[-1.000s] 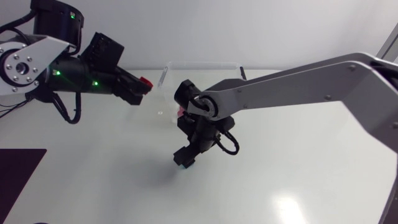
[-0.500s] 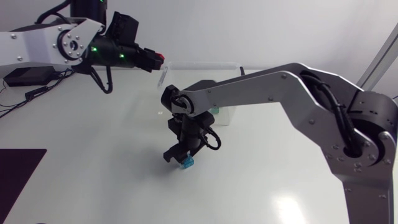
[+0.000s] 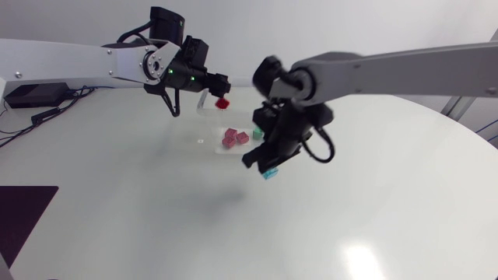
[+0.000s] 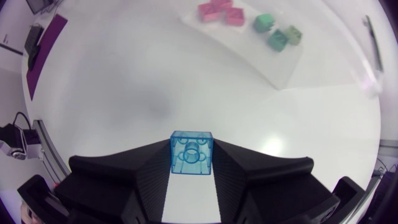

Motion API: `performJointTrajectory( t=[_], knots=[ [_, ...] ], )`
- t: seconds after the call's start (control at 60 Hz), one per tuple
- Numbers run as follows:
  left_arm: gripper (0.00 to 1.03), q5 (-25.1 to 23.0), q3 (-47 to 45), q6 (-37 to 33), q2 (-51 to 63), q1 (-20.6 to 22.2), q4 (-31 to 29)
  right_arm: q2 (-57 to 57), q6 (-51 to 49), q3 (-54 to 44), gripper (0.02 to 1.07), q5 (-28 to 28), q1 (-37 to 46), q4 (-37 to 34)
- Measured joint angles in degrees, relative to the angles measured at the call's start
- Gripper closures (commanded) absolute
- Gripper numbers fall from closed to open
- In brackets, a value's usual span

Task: Place the duplo bricks in the container

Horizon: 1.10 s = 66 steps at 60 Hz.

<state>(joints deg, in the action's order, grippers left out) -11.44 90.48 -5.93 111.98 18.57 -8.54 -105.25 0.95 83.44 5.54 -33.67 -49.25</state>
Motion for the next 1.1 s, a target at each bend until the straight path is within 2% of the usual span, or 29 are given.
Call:
performJointTrajectory(
  t=[0.183, 0.4, 0.467, 0.55, 0.767, 0.917, 1.05, 1.1],
  knots=[
    [0.04, 0.15, -3.87, -0.04, -4.42, 0.00, -5.20, 4.92, -0.76, 8.37, 0.84, -0.68, 6.99, -3.37],
    [0.04, 0.83, -13.73, -0.11, -22.88, 0.00, -10.75, 3.56, -0.98, 20.92, 0.83, -0.66, 8.28, -3.30],
    [0.04, 1.75, -16.33, -0.26, -29.05, 0.00, -11.85, 1.60, -0.98, 24.48, 0.76, -0.66, 8.26, -2.80],
    [0.04, 4.00, -19.82, -0.33, -35.30, 0.00, -12.59, -1.51, -0.98, 27.23, 0.71, -0.66, 8.22, -0.85],
    [0.04, 9.07, -32.30, -1.79, -46.82, -0.70, -12.94, -11.08, -1.36, 28.59, 0.54, -2.86, 8.13, 5.09],
    [0.04, 9.86, -37.59, -2.08, -53.31, -4.90, -13.51, -13.51, -2.01, 28.46, 0.25, -5.33, 8.24, 7.45],
    [0.04, 10.05, -39.63, -3.23, -59.63, -9.14, -13.46, -9.84, -2.78, 24.72, 0.09, -7.19, 8.79, 11.04],
    [0.04, 10.08, -40.48, -3.56, -61.70, -10.51, -13.51, -6.78, -3.32, 21.35, 0.08, -7.80, 9.33, 12.50]
  ],
)
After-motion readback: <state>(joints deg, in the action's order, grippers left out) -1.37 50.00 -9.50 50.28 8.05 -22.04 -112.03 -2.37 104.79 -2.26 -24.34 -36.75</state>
